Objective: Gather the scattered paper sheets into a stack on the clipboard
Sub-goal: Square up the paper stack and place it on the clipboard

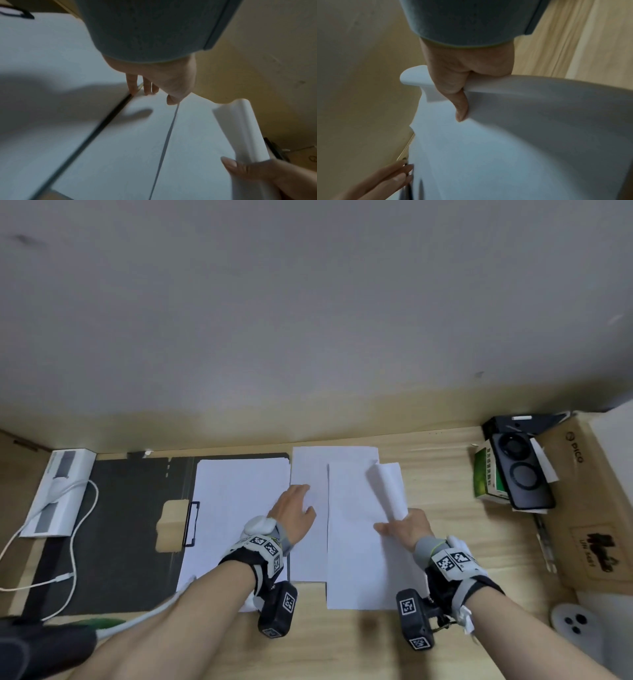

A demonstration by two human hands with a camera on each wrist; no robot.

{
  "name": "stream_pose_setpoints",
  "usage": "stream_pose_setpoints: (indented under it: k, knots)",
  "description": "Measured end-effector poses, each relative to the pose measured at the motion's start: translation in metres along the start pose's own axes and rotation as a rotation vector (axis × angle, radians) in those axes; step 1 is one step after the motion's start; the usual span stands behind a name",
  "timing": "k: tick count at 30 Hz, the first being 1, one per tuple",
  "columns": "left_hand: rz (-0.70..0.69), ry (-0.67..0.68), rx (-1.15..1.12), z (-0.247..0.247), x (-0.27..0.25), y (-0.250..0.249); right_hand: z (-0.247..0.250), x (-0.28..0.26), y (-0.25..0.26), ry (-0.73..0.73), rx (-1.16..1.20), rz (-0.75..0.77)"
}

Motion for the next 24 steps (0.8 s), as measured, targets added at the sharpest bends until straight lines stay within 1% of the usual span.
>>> stream_pose_setpoints:
  k: [3, 6, 8, 10, 12, 14, 18, 21, 24]
  knots:
    - [0.120, 0.091, -0.149, -0.008, 0.003, -0.025, 0.041, -0.005, 0.003, -0.023, 0.118, 0.031]
    - [0.240, 0.119, -0.284, -0.020, 0.015, -0.034, 0.072, -0.009, 0.011, -0.026, 0.231, 0.056]
    - [0.314, 0.153, -0.356, -0.031, 0.021, -0.034, 0.079, -0.009, 0.013, -0.003, 0.246, 0.045]
    - [0.387, 0.218, -0.494, -0.035, 0.013, -0.050, 0.086, -0.011, 0.008, 0.029, 0.280, 0.009]
    - [0.449, 0.287, -0.609, -0.041, 0.003, -0.055, 0.079, -0.012, 0.002, 0.089, 0.321, -0.023]
    - [0.464, 0.300, -0.661, -0.054, -0.002, -0.057, 0.075, -0.013, -0.011, 0.119, 0.350, -0.049]
    - [0.458, 0.270, -0.750, -0.066, -0.005, -0.054, 0.069, -0.011, -0.027, 0.089, 0.399, -0.030]
    - [0.427, 0.195, -0.881, -0.054, -0.003, -0.053, 0.066, -0.013, -0.014, 0.108, 0.474, 0.018]
    - [0.362, 0.090, -0.962, -0.016, 0.002, -0.057, 0.067, -0.018, 0.025, 0.116, 0.555, 0.113]
Point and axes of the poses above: each hand's wrist, its own x-axis towards the middle knuckle, its own z-axis out of the back of the hand, y = z × x, the point moved 9 cm from there along x, towards the middle knuckle, and after that the axes turned 15 degrees about x, right-handed, at the moved point
